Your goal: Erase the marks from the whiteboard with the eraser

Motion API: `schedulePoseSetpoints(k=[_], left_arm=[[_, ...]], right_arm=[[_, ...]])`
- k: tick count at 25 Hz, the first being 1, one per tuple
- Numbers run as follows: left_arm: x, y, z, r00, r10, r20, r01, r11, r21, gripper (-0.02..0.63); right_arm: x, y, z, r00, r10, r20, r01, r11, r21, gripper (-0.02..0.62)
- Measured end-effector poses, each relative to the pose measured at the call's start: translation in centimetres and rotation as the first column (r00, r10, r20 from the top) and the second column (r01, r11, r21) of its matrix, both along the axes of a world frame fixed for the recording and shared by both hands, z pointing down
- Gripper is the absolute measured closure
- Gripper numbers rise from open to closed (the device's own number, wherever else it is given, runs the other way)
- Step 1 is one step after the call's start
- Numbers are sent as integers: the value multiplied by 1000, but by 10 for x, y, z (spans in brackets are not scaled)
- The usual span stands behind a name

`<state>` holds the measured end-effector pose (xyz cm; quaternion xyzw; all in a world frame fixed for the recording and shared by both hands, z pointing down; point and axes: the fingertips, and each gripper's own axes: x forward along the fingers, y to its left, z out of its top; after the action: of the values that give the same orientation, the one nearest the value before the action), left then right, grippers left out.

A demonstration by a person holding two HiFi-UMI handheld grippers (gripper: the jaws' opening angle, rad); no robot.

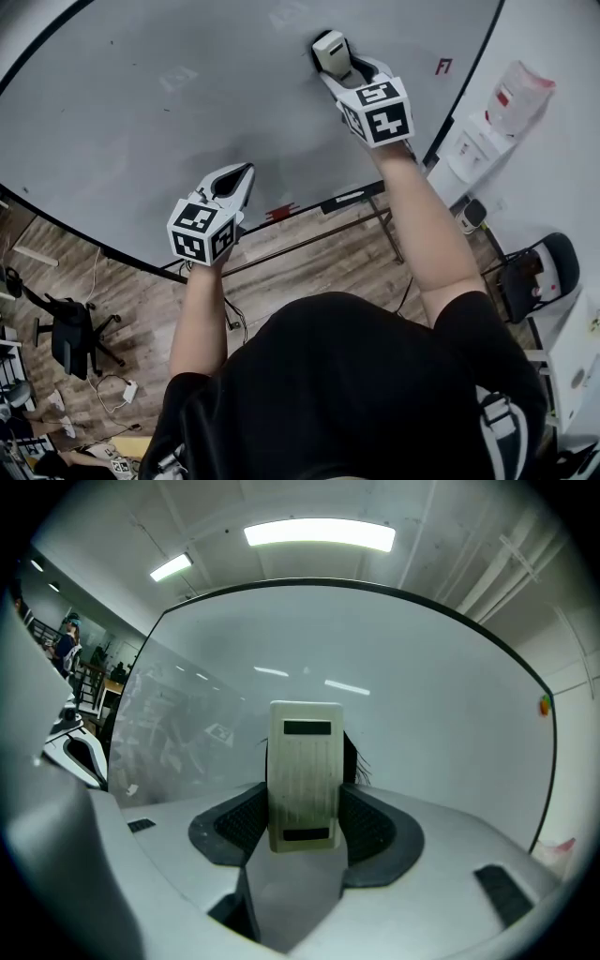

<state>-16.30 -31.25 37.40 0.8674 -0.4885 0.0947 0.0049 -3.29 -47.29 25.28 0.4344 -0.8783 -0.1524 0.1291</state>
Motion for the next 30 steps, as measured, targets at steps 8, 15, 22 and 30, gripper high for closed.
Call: schedulePoseSetpoints(k=[8, 15, 22, 30], left_arm=[[5, -4, 3, 1000, 14, 5, -14, 1000, -5, 595], [8, -6, 4, 1000, 23, 5, -23, 1000, -8, 595], [13, -4, 3, 999, 36, -14, -36, 999, -4, 595], [13, -2, 5, 999, 35, -13, -35, 999, -9, 595]], right_arm=[[31, -17, 2, 998, 59, 28, -59, 998, -13, 365], [50, -27, 11, 994, 100, 44, -98, 995, -30, 365], [61, -33, 17, 992, 118, 50, -116, 992, -50, 365], [59, -32, 16, 990, 135, 44, -133, 989, -59, 365]])
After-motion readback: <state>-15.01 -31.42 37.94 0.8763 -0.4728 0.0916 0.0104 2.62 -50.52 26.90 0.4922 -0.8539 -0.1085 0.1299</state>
